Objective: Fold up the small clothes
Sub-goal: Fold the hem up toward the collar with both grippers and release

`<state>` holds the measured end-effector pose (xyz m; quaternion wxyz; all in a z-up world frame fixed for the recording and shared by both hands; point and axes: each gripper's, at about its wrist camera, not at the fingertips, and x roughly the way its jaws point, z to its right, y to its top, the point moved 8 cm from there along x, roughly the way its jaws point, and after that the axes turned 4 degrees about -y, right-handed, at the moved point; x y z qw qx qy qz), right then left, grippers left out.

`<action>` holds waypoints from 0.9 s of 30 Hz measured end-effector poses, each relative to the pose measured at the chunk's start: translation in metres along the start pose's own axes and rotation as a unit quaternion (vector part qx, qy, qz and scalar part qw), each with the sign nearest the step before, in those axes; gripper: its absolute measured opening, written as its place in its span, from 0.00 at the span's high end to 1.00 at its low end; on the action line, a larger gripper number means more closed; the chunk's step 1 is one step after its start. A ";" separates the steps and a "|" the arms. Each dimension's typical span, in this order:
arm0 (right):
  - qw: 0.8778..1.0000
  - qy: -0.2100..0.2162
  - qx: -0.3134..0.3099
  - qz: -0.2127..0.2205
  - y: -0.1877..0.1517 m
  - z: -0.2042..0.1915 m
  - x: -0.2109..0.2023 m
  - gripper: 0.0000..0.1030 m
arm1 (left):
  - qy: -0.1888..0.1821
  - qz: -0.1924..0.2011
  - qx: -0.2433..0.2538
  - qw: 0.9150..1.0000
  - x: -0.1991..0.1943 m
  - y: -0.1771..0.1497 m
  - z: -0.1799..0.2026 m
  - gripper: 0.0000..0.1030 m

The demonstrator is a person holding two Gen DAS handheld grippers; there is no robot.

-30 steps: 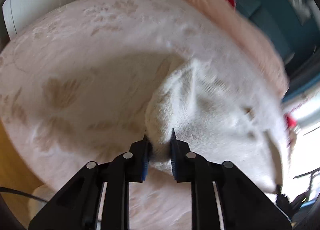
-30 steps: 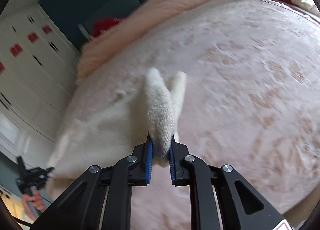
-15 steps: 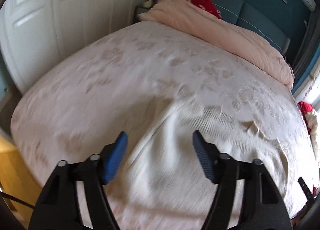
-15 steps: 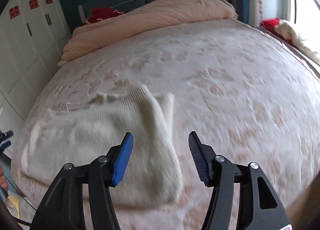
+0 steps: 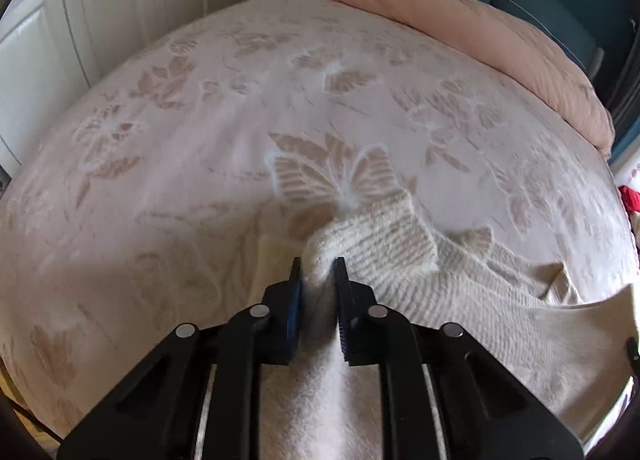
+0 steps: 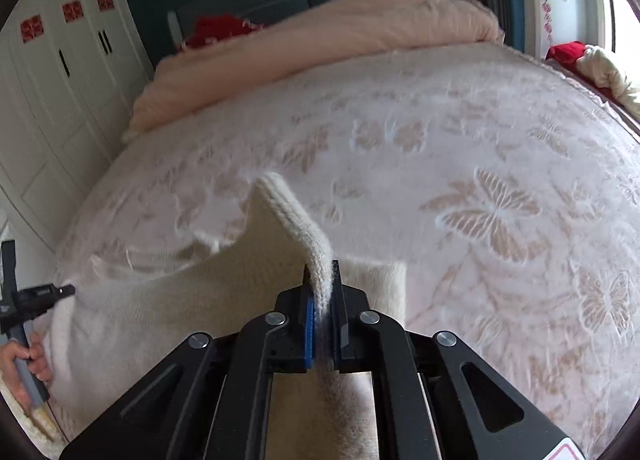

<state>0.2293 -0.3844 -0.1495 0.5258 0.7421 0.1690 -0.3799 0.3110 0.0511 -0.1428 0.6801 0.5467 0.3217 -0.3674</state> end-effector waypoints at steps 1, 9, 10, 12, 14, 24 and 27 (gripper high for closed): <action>0.999 -0.017 -0.011 -0.037 -0.012 0.005 0.024 0.94 | 0.011 -0.008 0.000 1.000 0.009 -0.002 -0.002 0.86; 1.000 -0.004 -0.011 0.016 -0.015 -0.014 -0.038 0.81 | -0.017 0.035 -0.002 0.999 -0.035 -0.004 0.015 0.83; 0.999 0.008 -0.034 0.014 -0.025 -0.033 -0.047 0.82 | -0.022 0.044 0.005 0.999 -0.048 -0.009 0.019 0.83; 0.997 0.018 -0.071 -0.001 -0.045 -0.059 -0.046 0.84 | -0.036 0.044 0.033 0.998 -0.062 -0.032 0.038 0.83; 0.991 0.016 -0.127 -0.037 -0.081 -0.088 -0.027 0.87 | -0.029 0.031 0.065 0.997 -0.060 -0.061 0.053 0.83; 0.976 -0.010 -0.209 -0.066 -0.112 -0.148 -0.035 0.88 | 0.005 -0.005 0.084 0.996 -0.050 -0.111 0.061 0.82; 0.973 -0.019 -0.213 -0.085 -0.122 -0.153 -0.018 0.88 | 0.008 -0.010 0.078 0.997 -0.047 -0.110 0.060 0.82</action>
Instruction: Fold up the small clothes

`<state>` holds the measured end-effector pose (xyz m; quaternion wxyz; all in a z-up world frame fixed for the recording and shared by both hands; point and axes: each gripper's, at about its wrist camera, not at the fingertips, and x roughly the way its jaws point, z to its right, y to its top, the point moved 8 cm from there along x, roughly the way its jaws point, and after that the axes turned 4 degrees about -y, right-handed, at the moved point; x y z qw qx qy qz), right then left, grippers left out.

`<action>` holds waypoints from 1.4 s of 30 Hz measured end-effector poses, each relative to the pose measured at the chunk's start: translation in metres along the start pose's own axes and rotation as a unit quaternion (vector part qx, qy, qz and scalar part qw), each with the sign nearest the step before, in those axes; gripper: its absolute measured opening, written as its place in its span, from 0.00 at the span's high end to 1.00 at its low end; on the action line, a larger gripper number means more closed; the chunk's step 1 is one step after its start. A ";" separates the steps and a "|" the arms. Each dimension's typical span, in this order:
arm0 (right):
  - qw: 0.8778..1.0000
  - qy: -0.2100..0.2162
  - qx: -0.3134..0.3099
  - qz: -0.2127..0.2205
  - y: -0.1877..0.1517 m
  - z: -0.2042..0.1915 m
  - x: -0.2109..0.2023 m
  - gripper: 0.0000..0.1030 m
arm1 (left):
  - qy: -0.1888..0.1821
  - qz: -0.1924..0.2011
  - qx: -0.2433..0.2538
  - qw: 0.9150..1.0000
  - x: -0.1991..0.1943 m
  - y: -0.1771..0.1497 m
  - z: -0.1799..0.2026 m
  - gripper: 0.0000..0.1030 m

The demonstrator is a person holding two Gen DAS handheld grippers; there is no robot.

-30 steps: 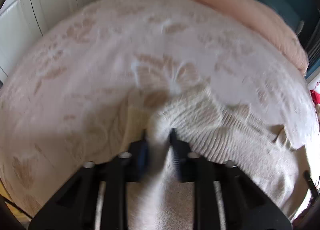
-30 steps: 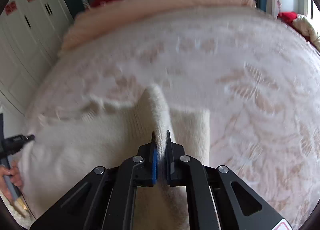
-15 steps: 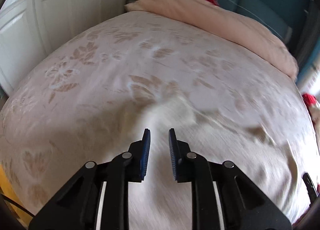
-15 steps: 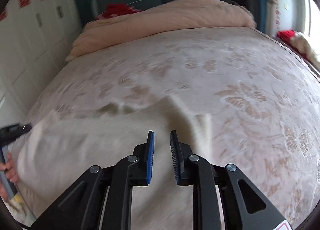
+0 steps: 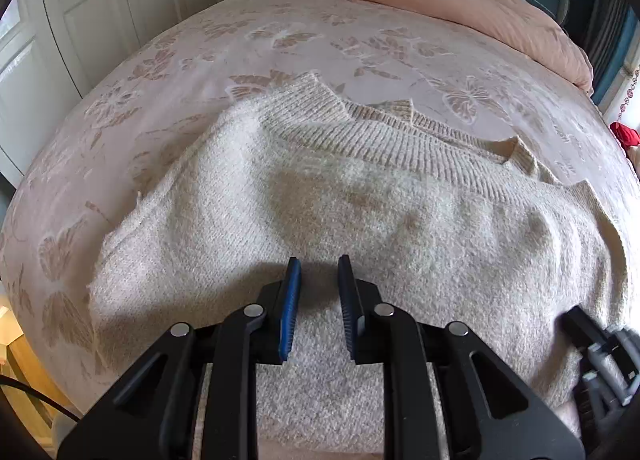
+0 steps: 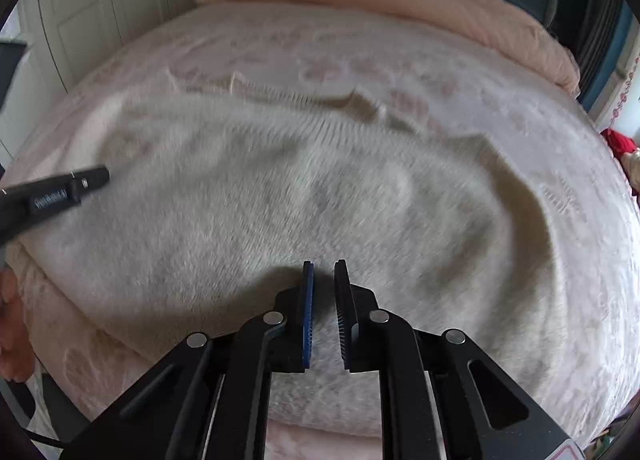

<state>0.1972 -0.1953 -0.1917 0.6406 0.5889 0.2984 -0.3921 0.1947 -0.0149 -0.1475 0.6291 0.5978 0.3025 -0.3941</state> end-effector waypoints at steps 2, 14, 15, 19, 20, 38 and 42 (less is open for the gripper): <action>1.000 -0.005 -0.002 0.002 0.001 -0.002 -0.001 0.88 | 0.002 0.000 0.002 1.000 0.000 -0.001 -0.001 0.82; 1.000 0.000 0.002 -0.001 0.001 -0.002 0.004 0.88 | 0.008 0.001 0.002 1.000 0.004 -0.001 0.000 0.82; 1.000 0.001 0.003 -0.001 0.001 -0.002 0.004 0.88 | 0.010 0.001 0.003 1.000 0.005 -0.001 0.000 0.82; 1.000 0.009 0.020 0.011 0.000 0.003 -0.007 0.88 | 0.011 0.001 0.003 1.000 0.005 -0.001 0.000 0.82; 1.000 0.010 0.024 0.011 -0.003 0.006 -0.010 0.88 | 0.010 0.001 0.003 1.000 0.005 -0.001 -0.001 0.82; 0.980 -0.001 0.199 0.023 -0.084 0.137 -0.058 0.56 | -0.028 0.012 -0.149 0.988 -0.048 -0.028 -0.099 0.56; 0.956 0.066 0.284 -0.005 -0.099 0.161 -0.031 0.51 | -0.062 -0.012 -0.232 0.971 -0.030 -0.048 -0.120 0.39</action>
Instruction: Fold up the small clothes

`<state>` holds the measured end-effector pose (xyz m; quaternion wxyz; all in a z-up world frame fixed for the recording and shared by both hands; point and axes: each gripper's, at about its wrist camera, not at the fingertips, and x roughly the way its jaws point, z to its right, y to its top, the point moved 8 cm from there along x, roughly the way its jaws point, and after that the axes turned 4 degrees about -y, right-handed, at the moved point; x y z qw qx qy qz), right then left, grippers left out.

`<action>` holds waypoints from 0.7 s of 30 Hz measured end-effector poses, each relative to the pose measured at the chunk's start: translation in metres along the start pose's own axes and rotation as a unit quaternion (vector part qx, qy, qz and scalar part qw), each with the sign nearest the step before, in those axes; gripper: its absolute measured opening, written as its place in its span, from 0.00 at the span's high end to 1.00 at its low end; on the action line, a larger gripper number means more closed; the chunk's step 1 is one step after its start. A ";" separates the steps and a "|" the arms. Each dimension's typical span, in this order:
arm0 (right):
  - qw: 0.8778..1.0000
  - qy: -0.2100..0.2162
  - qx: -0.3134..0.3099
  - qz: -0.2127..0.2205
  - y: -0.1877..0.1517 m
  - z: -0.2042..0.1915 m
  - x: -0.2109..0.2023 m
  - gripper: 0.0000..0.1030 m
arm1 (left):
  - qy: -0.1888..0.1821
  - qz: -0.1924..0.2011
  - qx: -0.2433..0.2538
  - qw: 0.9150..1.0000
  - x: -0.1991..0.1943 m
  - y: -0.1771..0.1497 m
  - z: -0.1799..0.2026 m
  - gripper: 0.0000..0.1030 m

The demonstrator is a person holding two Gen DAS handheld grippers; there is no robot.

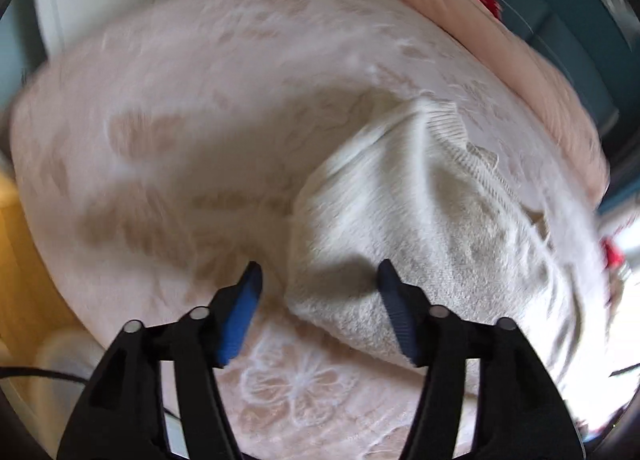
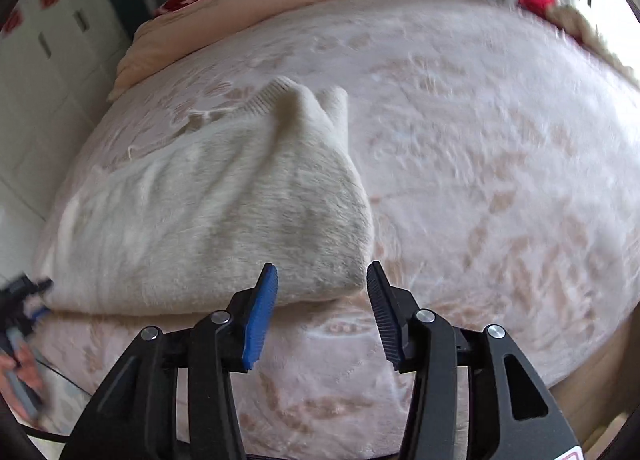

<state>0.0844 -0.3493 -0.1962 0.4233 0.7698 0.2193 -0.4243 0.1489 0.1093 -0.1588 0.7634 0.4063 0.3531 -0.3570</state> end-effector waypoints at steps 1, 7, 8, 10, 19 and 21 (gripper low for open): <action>1.000 0.013 0.011 -0.006 0.000 0.001 0.005 0.50 | -0.007 -0.006 -0.017 1.000 0.004 -0.003 -0.003 0.36; 0.998 0.044 0.046 0.010 0.013 -0.001 0.010 0.81 | -0.029 -0.015 -0.003 0.999 0.008 0.000 0.013 0.67; 0.998 0.037 0.038 0.025 0.016 -0.001 0.001 0.82 | -0.026 -0.007 -0.001 1.000 0.003 0.003 0.015 0.69; 0.999 0.012 0.006 0.036 0.017 0.002 -0.003 0.83 | -0.022 0.002 0.006 1.000 -0.003 0.008 0.014 0.69; 0.990 -0.037 -0.098 0.098 0.024 -0.051 -0.042 0.72 | -0.019 -0.005 -0.044 0.999 -0.002 -0.002 -0.001 0.30; 0.985 -0.011 -0.141 0.095 0.020 -0.091 -0.043 0.72 | -0.008 0.002 -0.042 0.999 0.000 -0.002 -0.001 0.26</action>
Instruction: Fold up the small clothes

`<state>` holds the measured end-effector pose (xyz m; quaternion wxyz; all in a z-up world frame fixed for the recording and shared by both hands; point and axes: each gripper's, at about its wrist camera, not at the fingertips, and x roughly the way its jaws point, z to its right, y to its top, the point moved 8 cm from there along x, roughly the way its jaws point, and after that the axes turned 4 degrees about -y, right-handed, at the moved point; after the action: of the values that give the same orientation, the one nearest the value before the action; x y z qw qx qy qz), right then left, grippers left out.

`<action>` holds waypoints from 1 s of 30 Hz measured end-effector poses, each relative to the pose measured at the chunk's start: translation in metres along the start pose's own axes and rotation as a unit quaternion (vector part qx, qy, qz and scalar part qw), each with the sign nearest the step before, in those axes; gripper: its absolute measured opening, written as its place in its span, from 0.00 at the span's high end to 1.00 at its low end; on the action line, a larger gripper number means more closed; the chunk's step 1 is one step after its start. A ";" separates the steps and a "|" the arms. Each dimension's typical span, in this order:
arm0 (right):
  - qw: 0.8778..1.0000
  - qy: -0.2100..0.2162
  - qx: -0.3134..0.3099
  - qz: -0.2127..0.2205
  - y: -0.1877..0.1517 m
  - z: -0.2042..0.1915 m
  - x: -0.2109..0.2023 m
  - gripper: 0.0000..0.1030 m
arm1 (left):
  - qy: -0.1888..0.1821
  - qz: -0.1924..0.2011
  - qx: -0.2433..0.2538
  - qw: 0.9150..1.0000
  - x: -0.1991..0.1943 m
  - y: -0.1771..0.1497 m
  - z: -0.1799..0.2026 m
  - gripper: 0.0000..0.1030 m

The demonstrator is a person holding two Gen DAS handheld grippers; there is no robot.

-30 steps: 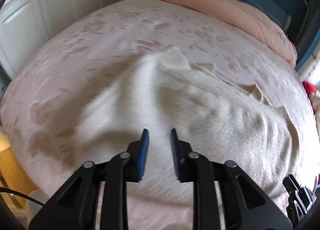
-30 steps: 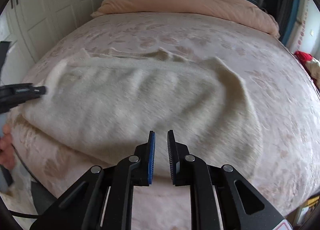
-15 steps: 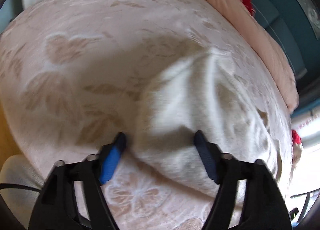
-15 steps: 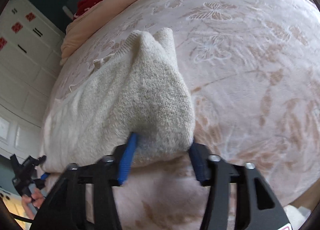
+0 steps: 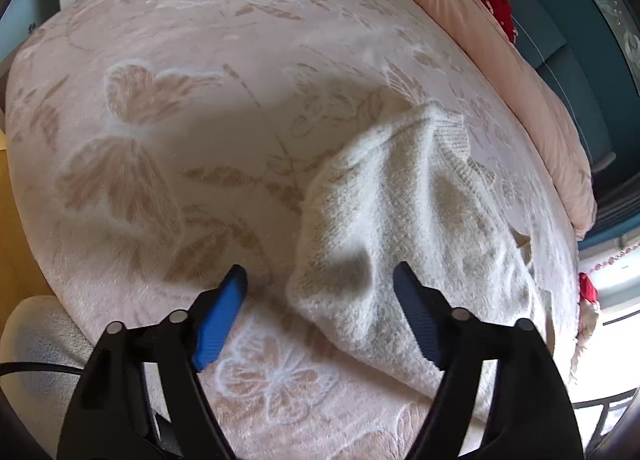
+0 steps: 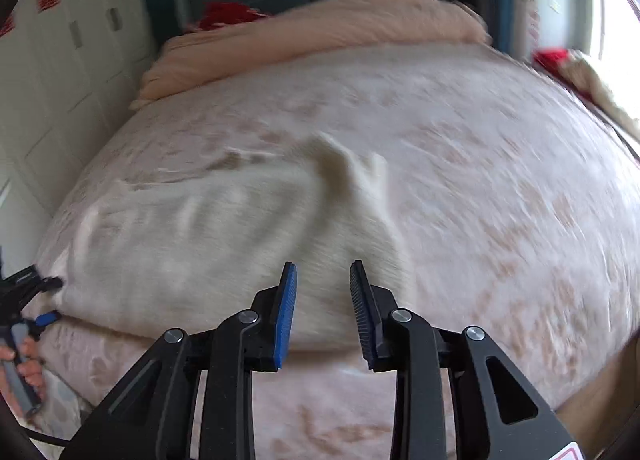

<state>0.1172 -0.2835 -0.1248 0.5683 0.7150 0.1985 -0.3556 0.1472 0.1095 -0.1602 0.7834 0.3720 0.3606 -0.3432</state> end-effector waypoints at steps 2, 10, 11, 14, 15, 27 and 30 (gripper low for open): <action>0.998 0.041 -0.049 -0.008 0.004 -0.048 0.012 0.72 | 0.013 -0.010 0.001 1.000 0.010 0.000 0.000 0.24; 0.977 0.114 -0.172 -0.052 -0.022 -0.177 0.055 0.77 | -0.005 -0.006 0.024 1.000 0.022 0.014 0.016 0.64; 0.976 0.107 -0.181 -0.057 -0.029 -0.181 0.061 0.77 | -0.013 -0.014 0.019 1.000 0.022 0.018 0.017 0.68; 0.973 0.092 -0.201 -0.068 -0.053 -0.183 0.079 0.77 | -0.038 0.020 0.029 0.999 0.000 0.033 0.032 0.82; 0.973 0.089 -0.206 -0.058 -0.055 -0.184 0.078 0.76 | -0.050 0.032 0.048 0.997 -0.011 0.036 0.046 0.83; 0.981 0.109 -0.158 -0.013 -0.046 -0.138 0.040 0.75 | -0.086 0.040 0.248 0.964 -0.054 -0.011 0.216 0.85; 0.989 0.090 -0.115 -0.009 -0.041 -0.089 0.025 0.71 | -0.079 0.022 0.286 0.955 -0.043 -0.043 0.247 0.85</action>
<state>0.1313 -0.1904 -0.1619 0.6233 0.6719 0.2952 -0.2700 0.1671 -0.1045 -0.0250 0.6774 0.5605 0.1758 -0.4428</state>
